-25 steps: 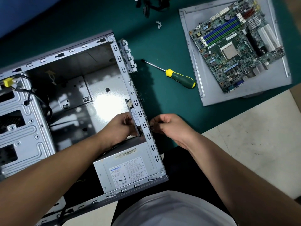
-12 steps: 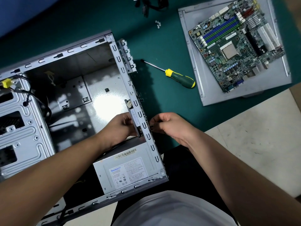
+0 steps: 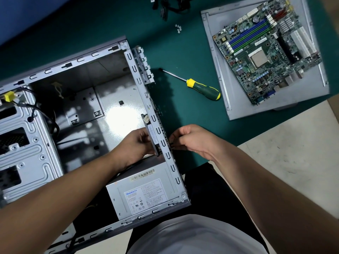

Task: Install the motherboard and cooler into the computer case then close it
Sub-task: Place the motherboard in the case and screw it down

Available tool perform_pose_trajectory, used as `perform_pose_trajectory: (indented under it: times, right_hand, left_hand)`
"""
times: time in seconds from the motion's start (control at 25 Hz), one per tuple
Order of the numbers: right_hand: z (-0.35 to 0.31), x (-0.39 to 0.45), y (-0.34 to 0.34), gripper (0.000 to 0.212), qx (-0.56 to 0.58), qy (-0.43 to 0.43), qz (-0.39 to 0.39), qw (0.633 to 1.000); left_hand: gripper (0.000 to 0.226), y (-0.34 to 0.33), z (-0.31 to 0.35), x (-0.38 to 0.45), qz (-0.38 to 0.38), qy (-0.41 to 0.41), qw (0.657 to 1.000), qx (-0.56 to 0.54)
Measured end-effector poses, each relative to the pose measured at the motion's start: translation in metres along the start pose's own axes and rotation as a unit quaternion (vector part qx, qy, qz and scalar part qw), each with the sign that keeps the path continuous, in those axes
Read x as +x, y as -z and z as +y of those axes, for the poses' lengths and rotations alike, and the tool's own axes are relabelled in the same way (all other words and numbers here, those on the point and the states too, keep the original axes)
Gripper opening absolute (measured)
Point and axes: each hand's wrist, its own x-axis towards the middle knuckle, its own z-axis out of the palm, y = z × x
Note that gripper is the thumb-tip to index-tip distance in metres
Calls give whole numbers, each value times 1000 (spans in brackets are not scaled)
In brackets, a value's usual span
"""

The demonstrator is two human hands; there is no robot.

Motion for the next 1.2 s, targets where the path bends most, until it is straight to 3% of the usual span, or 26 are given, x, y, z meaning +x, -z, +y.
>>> perform_pose_trajectory:
  times: [0.36,0.56,0.76,1.2]
  right_hand:
    - [-1,0,3,29,-5,13,-35,999]
    - [23,-3,-4,35,16,59,28,998]
    - [38,-5,-15,12,64,107,55,991]
    - [41,-5,-18,11,47,114,74,990]
  left_hand:
    - [27,-1,0,-1,5,15,1000,4]
    - [26,-1,2,0,3,17,1000,0]
    - [24,-1,1,-1,0,10,1000,3]
    - [24,-1,0,-1,-7,0,1000,6]
